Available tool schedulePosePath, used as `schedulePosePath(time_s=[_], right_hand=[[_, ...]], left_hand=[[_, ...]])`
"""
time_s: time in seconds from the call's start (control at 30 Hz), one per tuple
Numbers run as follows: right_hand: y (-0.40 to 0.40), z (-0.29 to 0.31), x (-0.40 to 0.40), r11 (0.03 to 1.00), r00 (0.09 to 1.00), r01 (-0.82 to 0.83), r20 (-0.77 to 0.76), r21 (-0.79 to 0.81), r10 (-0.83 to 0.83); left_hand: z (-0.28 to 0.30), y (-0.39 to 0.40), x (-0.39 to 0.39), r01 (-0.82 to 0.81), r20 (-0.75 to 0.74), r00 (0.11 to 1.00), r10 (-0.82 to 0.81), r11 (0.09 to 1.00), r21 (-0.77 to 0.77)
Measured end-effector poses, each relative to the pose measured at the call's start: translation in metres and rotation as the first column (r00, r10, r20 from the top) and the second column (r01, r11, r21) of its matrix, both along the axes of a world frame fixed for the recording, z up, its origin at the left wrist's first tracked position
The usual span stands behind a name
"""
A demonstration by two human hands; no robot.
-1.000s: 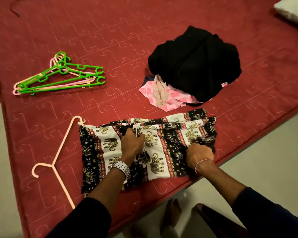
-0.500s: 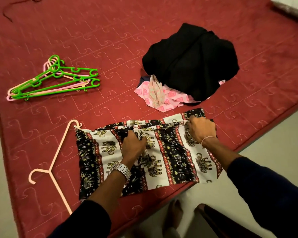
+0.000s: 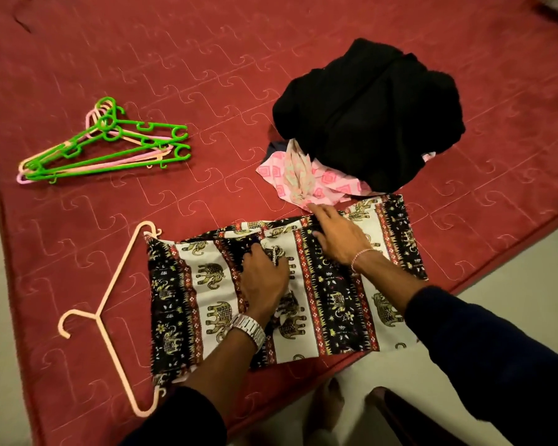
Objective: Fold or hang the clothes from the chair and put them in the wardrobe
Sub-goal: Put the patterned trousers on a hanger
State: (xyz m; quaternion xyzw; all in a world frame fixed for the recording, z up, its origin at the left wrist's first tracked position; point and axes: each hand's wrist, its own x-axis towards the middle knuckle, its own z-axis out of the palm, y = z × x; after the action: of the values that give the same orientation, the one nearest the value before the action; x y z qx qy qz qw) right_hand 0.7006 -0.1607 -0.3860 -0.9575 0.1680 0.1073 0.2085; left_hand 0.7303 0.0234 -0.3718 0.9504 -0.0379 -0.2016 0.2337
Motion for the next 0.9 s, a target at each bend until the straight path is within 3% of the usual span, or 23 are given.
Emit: schedulePosePath(time_s=[0.07, 0.13, 0.2, 0.3, 0.33, 0.4, 0.47, 0.53, 0.6, 0.7, 0.9], right_hand=[[0.001, -0.003, 0.008, 0.998, 0.998, 0.061, -0.033, 0.015, -0.061], [0.012, 0.001, 0.011, 0.985, 0.971, 0.167, 0.163, 0.053, -0.174], [0.032, 0.014, 0.009, 0.938, 0.918, 0.248, 0.251, 0.242, -0.307], [0.066, 0.02, 0.002, 0.724, 0.914, 0.37, -0.089, 0.582, -0.395], [0.074, 0.015, -0.001, 0.713, 0.916, 0.394, -0.183, 0.58, -0.357], [0.081, 0.003, -0.005, 0.762, 0.92, 0.39, -0.179, 0.517, -0.349], [0.084, -0.003, -0.005, 0.691, 0.879, 0.457, -0.164, 0.559, -0.448], [0.083, -0.003, -0.006, 0.61, 0.827, 0.518, -0.17, 0.599, -0.535], [0.078, -0.004, -0.012, 0.631, 0.811, 0.538, -0.139, 0.559, -0.568], [0.065, -0.002, -0.027, 0.662, 0.789, 0.568, -0.094, 0.489, -0.608], [0.011, 0.0, -0.056, 0.664, 0.73, 0.645, -0.048, 0.378, -0.682]], left_hand=[[0.003, -0.003, -0.002, -0.011, 0.01, 1.0, 0.011, 1.0, -0.008], [0.005, -0.006, -0.006, -0.023, 0.023, 0.999, 0.024, 0.999, -0.039], [0.007, -0.01, -0.008, -0.007, -0.01, 1.0, 0.006, 0.995, -0.1], [0.007, -0.004, -0.006, -0.09, -0.176, 0.984, 0.019, 0.911, -0.402], [0.005, 0.003, -0.004, -0.184, -0.255, 0.965, 0.057, 0.841, -0.509], [0.0, 0.023, 0.0, -0.324, -0.311, 0.936, 0.163, 0.743, -0.586], [-0.008, 0.051, 0.008, -0.272, -0.11, 0.961, 0.252, 0.808, -0.522], [-0.018, 0.084, 0.019, -0.209, 0.134, 0.955, 0.263, 0.924, -0.321], [-0.026, 0.118, 0.027, -0.196, 0.258, 0.94, 0.225, 0.971, -0.134], [-0.032, 0.156, 0.029, -0.275, 0.293, 0.927, 0.234, 0.955, 0.107], [-0.041, 0.187, 0.025, -0.211, 0.258, 0.95, 0.174, 0.97, 0.123]])
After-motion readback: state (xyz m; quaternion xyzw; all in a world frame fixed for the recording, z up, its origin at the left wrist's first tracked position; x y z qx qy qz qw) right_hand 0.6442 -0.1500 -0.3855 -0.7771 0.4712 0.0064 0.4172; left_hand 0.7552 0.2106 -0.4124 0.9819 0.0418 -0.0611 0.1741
